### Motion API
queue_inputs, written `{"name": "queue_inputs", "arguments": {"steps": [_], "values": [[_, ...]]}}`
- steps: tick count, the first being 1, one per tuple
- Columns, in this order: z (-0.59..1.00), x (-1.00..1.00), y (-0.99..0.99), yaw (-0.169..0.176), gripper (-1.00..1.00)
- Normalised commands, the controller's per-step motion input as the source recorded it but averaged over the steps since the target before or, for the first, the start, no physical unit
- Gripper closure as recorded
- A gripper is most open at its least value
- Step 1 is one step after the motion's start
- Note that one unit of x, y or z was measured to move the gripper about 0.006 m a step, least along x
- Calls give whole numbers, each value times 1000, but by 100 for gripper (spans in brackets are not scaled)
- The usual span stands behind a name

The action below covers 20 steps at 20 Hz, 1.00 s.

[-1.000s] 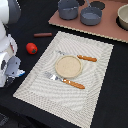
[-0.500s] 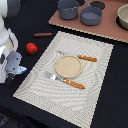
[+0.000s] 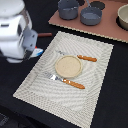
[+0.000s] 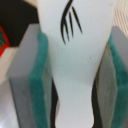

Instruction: Place the fish, sausage, and tomato into the frying pan.

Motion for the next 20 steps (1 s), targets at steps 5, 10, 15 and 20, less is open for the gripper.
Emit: {"name": "queue_inputs", "arguments": {"steps": [5, 10, 15, 20], "values": [[481, 809, 877, 0, 100], [388, 813, 896, 0, 100], [485, 862, 894, 0, 100], [445, 846, 886, 0, 100]]}}
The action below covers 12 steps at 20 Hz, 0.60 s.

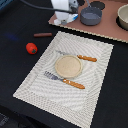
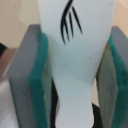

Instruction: Place the fish, sausage, and tomato into the frying pan.

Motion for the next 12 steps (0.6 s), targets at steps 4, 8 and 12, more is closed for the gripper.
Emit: {"name": "queue_inputs", "arguments": {"steps": [4, 8, 12], "values": [[326, 794, 882, 0, 100], [284, 791, 875, 0, 100], [264, 799, 868, 0, 100]]}}
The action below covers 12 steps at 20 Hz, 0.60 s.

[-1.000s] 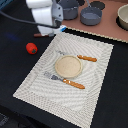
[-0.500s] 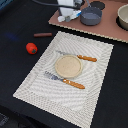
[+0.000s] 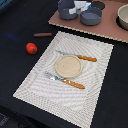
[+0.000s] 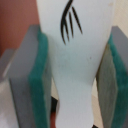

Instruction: Place the fish, sausage, and tomato into the frying pan.

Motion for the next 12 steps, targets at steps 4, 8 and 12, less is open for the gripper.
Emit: {"name": "queue_inputs", "arguments": {"steps": [4, 8, 12], "values": [[193, 806, 835, 0, 100], [154, 822, 822, 0, 100], [91, 797, 819, 0, 100]]}}
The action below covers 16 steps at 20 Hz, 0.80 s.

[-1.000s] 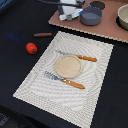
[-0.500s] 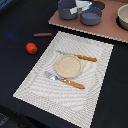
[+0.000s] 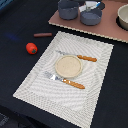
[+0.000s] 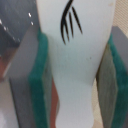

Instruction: Place the fish, sausage, and tomato into the frying pan.

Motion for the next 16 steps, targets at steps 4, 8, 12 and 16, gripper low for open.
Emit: {"name": "queue_inputs", "arguments": {"steps": [4, 8, 12, 16], "values": [[-7, 595, 794, 0, 100], [-31, 168, 494, 0, 100], [20, 110, 364, 0, -100], [74, 110, 213, 0, -100]]}}
